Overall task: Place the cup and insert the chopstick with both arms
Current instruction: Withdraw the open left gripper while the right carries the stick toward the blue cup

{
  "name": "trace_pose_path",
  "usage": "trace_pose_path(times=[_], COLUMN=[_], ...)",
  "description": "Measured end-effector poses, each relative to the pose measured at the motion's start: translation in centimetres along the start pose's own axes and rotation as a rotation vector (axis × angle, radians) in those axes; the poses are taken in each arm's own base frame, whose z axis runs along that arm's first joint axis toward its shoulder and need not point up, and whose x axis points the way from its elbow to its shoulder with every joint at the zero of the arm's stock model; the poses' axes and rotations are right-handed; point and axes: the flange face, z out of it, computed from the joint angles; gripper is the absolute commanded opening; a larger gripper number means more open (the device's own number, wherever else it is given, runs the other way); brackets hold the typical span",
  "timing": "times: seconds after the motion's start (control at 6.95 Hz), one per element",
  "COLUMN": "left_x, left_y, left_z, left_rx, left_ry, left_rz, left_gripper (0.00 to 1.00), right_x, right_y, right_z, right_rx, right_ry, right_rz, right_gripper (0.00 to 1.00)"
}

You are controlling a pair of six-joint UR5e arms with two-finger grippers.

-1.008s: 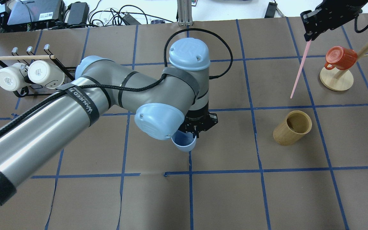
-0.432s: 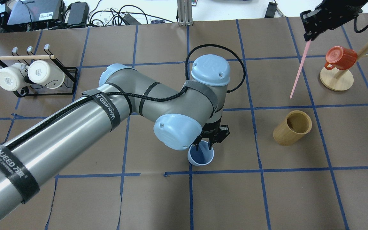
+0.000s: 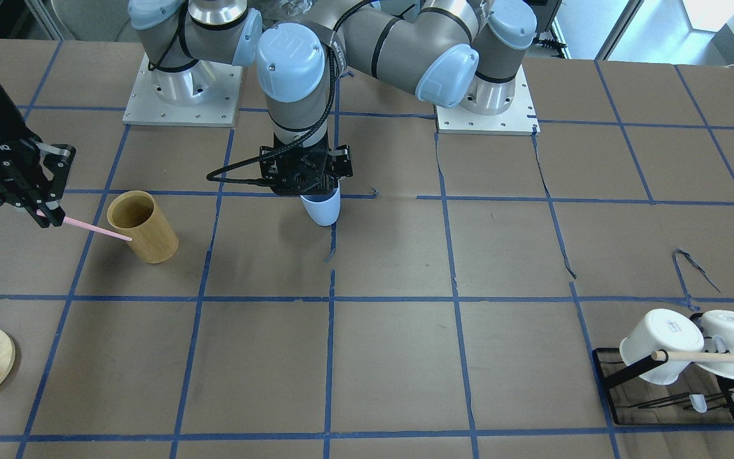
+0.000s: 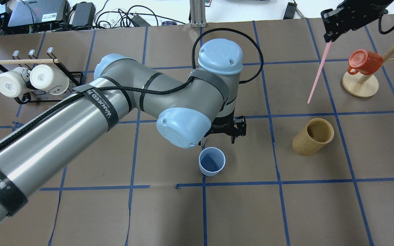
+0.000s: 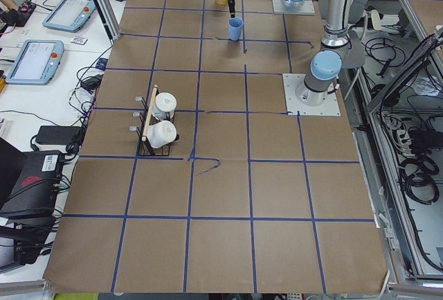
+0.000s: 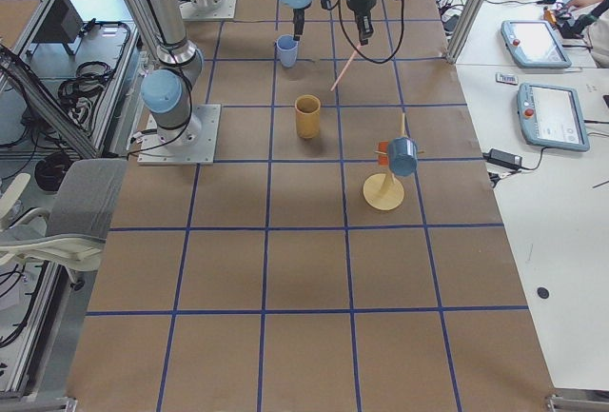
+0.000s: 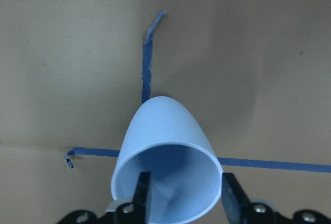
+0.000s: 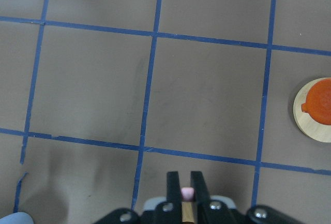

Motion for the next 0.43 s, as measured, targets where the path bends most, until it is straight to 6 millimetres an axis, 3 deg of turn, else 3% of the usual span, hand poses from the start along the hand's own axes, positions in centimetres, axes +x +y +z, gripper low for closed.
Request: trace_pose_path(times=[0.14,0.43], left_x=[-1.0,-3.6], left_y=[0.7,4.9], left_z=[-3.9,-11.3], left_rx=[-0.009,0.035], left_ry=[0.003,0.027], left_rz=[0.002,0.074], left_gripper=[1.00,1.00], right_x=[-0.6,-4.0], right_y=[-0.1,-0.2], right_z=[-0.6,-1.2], right_rx=[0.022,0.070], right_ry=[-0.017,-0.022], right_rz=[0.015,0.011], right_gripper=[0.00,0.00])
